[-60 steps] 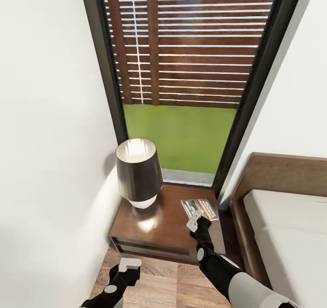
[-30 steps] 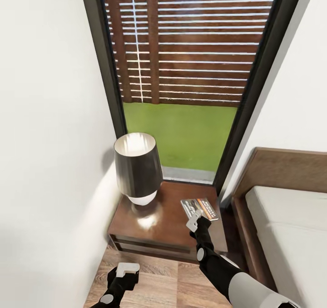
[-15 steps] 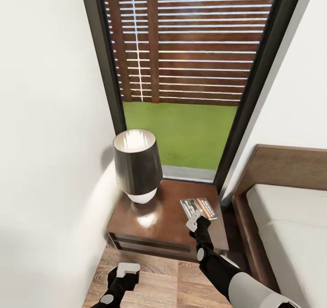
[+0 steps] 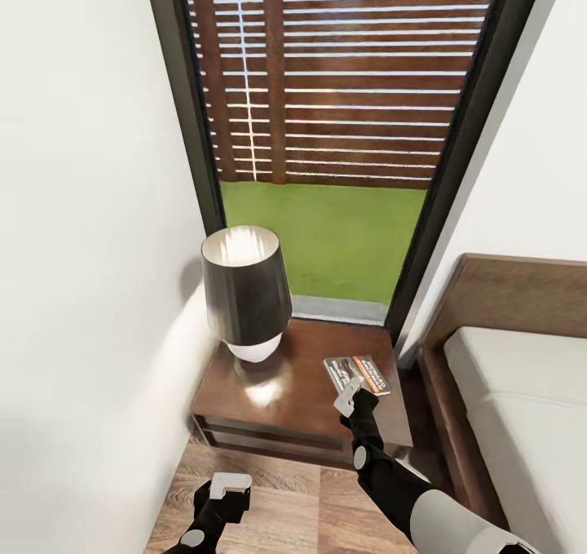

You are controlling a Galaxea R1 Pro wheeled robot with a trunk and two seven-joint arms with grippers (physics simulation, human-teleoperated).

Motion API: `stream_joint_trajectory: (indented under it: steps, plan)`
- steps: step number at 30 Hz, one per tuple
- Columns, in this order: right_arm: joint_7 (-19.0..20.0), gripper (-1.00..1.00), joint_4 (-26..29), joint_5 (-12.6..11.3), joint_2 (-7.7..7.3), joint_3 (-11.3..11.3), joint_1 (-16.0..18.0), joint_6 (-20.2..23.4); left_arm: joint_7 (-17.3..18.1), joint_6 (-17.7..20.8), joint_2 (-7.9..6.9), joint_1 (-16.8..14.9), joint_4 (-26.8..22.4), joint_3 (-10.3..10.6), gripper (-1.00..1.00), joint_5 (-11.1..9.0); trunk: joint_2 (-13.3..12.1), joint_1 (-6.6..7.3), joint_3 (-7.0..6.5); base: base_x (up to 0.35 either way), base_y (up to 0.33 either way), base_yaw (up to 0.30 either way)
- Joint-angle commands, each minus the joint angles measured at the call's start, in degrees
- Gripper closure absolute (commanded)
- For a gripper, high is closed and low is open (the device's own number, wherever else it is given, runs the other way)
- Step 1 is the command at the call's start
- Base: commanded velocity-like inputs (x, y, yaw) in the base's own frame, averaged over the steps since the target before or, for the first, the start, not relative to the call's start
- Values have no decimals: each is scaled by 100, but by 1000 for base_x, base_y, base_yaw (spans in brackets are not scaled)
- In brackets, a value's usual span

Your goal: In the bedroom, move the book from the bed onto either nightstand, and place the two sandals side by side next to the bed.

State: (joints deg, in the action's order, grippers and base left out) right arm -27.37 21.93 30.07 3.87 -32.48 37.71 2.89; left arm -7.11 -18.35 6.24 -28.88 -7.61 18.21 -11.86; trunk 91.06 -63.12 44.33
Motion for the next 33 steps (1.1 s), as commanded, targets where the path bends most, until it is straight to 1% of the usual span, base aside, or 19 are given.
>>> stream_joint_trajectory:
  steps: [1, 33]
  plan:
    - [-32, 100, -5, 43, 0, -22, 6, 31, -27, -22, 0, -4, 5, 51, -100, -45, 44, -22, 23, 0, 0, 0]
    - [-29, 100, -5, 43, 0, -22, 2, 37, -19, -19, 9, -4, 5, 60, -100, -41, 1327, -725, 597, 0, 0, 0]
